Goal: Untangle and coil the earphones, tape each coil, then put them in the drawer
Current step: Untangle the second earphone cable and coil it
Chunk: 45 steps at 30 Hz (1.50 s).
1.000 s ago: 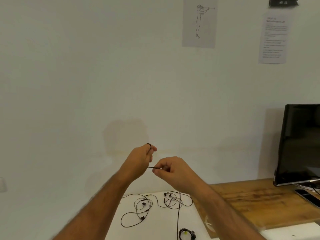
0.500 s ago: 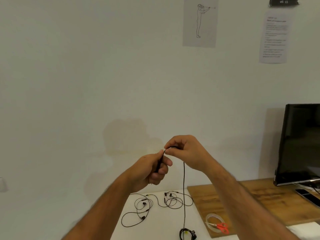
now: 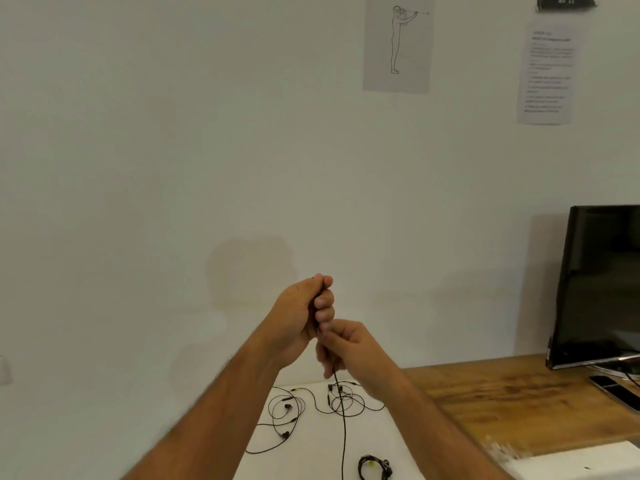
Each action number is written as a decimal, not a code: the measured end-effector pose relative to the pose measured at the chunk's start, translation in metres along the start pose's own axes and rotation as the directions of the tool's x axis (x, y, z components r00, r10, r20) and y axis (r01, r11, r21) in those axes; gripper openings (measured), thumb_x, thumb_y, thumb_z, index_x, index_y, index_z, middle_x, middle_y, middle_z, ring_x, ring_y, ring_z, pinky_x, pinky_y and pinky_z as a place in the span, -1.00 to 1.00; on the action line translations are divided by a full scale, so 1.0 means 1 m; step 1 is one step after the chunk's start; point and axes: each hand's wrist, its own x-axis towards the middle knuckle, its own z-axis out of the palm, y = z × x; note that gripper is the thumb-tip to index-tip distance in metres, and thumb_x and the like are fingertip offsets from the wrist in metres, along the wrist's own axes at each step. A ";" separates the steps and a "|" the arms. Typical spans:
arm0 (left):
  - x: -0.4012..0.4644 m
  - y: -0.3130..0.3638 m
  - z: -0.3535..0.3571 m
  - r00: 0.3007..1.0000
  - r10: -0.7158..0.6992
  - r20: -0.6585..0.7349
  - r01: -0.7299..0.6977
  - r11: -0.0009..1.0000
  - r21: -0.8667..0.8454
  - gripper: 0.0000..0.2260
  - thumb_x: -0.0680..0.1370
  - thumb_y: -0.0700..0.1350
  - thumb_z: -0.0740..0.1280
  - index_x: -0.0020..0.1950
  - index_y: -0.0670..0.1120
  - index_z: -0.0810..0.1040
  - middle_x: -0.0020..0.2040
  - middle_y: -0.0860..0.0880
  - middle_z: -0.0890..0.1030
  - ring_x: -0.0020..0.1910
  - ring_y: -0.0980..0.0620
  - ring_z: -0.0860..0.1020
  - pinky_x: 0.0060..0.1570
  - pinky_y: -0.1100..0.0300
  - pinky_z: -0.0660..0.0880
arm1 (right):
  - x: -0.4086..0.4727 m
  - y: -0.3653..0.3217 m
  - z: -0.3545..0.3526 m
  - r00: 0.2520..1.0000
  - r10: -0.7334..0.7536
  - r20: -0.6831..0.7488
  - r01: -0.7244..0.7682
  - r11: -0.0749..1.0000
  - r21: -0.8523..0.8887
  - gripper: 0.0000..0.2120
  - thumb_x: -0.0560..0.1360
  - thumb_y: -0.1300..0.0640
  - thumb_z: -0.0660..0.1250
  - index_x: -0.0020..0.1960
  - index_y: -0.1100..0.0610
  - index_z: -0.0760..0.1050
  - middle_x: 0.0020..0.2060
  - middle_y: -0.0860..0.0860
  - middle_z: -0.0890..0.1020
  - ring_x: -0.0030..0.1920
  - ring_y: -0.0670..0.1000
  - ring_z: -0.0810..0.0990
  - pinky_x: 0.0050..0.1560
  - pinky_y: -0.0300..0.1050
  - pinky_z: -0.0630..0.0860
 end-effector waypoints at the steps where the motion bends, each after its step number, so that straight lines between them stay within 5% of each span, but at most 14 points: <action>1: 0.002 -0.001 -0.002 0.999 0.025 -0.040 -0.025 1.000 0.011 -0.78 0.69 -0.06 0.07 -0.03 -0.12 0.43 -0.39 0.03 0.37 -0.46 0.09 0.36 -0.43 0.25 0.39 | -0.004 0.003 0.005 0.999 0.024 0.031 -0.024 1.000 -0.007 -0.76 0.61 0.12 0.26 -0.20 0.03 0.61 -0.39 0.04 0.55 -0.45 0.02 0.47 -0.34 -0.08 0.47; 6: 0.006 -0.005 -0.015 0.974 0.158 -0.164 -0.116 0.964 0.238 -0.73 0.70 -0.09 0.05 0.05 -0.18 0.49 -0.27 -0.07 0.65 -0.25 -0.06 0.66 -0.11 0.05 0.63 | -0.016 0.008 0.009 0.992 0.106 0.073 -0.101 0.992 -0.071 -0.82 0.62 0.18 0.23 0.03 0.13 0.61 -0.43 -0.01 0.46 -0.48 -0.03 0.42 -0.40 -0.12 0.52; 13: 0.005 -0.015 -0.031 0.958 0.226 -0.176 -0.041 0.716 0.697 -0.74 0.69 -0.11 0.06 0.00 -0.12 0.52 -0.23 -0.06 0.70 -0.22 0.01 0.68 -0.07 0.05 0.61 | -0.015 -0.006 -0.002 0.997 0.058 0.053 -0.034 0.927 -0.374 -0.91 0.54 0.07 0.35 -0.08 0.02 0.63 -0.50 -0.10 0.45 -0.48 -0.07 0.38 -0.36 -0.11 0.49; 17: -0.003 -0.022 -0.031 0.988 0.067 -0.139 0.076 0.575 0.814 -0.72 0.68 -0.05 0.07 -0.04 -0.09 0.53 -0.31 -0.03 0.67 -0.36 0.02 0.64 -0.29 0.10 0.56 | -0.007 -0.025 -0.013 0.995 -0.095 -0.002 0.079 0.839 -0.539 -0.88 0.50 0.10 0.39 -0.20 0.01 0.64 -0.53 -0.13 0.41 -0.47 -0.11 0.31 -0.37 -0.17 0.30; 20: -0.011 -0.024 -0.023 0.993 -0.035 -0.110 0.105 0.667 0.738 -0.64 0.69 0.01 0.03 -0.04 -0.13 0.53 -0.35 -0.05 0.64 -0.50 0.04 0.50 -0.53 0.27 0.31 | 0.002 -0.036 -0.025 0.990 -0.141 -0.012 0.112 0.833 -0.542 -0.94 0.44 0.15 0.42 -0.19 0.05 0.66 -0.46 0.02 0.53 -0.39 -0.07 0.43 -0.30 -0.03 0.42; 22: -0.016 -0.024 -0.018 0.992 -0.091 -0.088 0.127 0.752 0.647 -0.58 0.69 0.05 0.01 -0.05 -0.16 0.56 -0.40 -0.04 0.54 -0.53 0.08 0.34 -0.51 0.28 0.20 | 0.005 -0.043 -0.031 0.989 -0.149 0.012 0.138 0.885 -0.445 -0.97 0.42 0.21 0.45 -0.19 0.11 0.65 -0.41 0.08 0.61 -0.35 -0.04 0.52 -0.22 0.02 0.51; 25: -0.018 -0.023 -0.013 0.986 -0.163 -0.020 0.153 0.864 0.480 -0.55 0.68 0.08 0.00 -0.03 -0.17 0.57 -0.43 0.00 0.40 -0.51 0.09 0.19 -0.48 0.26 0.10 | 0.007 -0.047 -0.039 0.988 -0.150 0.023 0.149 0.935 -0.321 -0.96 0.43 0.35 0.43 -0.16 0.25 0.63 -0.43 0.02 0.60 -0.38 -0.12 0.53 -0.28 -0.24 0.44; 31: -0.020 -0.018 -0.006 0.947 -0.311 0.076 0.283 0.924 0.256 -0.65 0.68 0.06 0.04 -0.12 -0.09 0.47 -0.43 0.03 0.25 -0.51 0.14 0.11 -0.52 0.32 0.05 | 0.011 -0.030 -0.046 0.991 -0.129 0.027 0.132 0.983 -0.132 -0.83 0.52 0.33 0.35 -0.10 0.13 0.68 -0.28 0.09 0.66 -0.24 0.11 0.53 -0.19 -0.07 0.51; 38: -0.012 -0.019 0.001 0.986 -0.147 0.073 0.155 0.981 -0.119 -0.75 0.67 -0.01 0.07 -0.07 -0.13 0.42 -0.41 0.03 0.27 -0.54 0.15 0.17 -0.54 0.32 0.12 | -0.001 0.011 -0.018 0.998 -0.012 -0.062 0.019 0.994 0.107 -0.85 0.58 0.19 0.33 -0.12 0.15 0.64 -0.33 0.16 0.53 -0.43 0.01 0.45 -0.36 -0.12 0.48; 42: -0.008 -0.024 -0.004 0.997 -0.059 -0.054 0.053 0.993 -0.103 -0.78 0.69 -0.05 0.06 -0.02 -0.12 0.41 -0.38 0.03 0.34 -0.49 0.12 0.29 -0.50 0.28 0.27 | -0.018 0.028 0.002 0.997 0.071 -0.016 -0.070 0.993 0.091 -0.75 0.61 0.20 0.27 -0.19 0.08 0.63 -0.38 0.08 0.55 -0.45 0.00 0.46 -0.42 -0.18 0.45; 45: -0.010 -0.035 -0.012 0.983 0.044 -0.176 -0.038 0.999 0.037 -0.77 0.70 -0.07 0.04 0.00 -0.12 0.43 -0.37 0.02 0.43 -0.45 0.09 0.40 -0.43 0.24 0.36 | -0.031 0.040 0.009 0.989 0.145 0.009 -0.145 0.989 0.023 -0.82 0.61 0.20 0.26 -0.02 0.18 0.63 -0.40 0.07 0.53 -0.45 0.01 0.45 -0.41 -0.13 0.46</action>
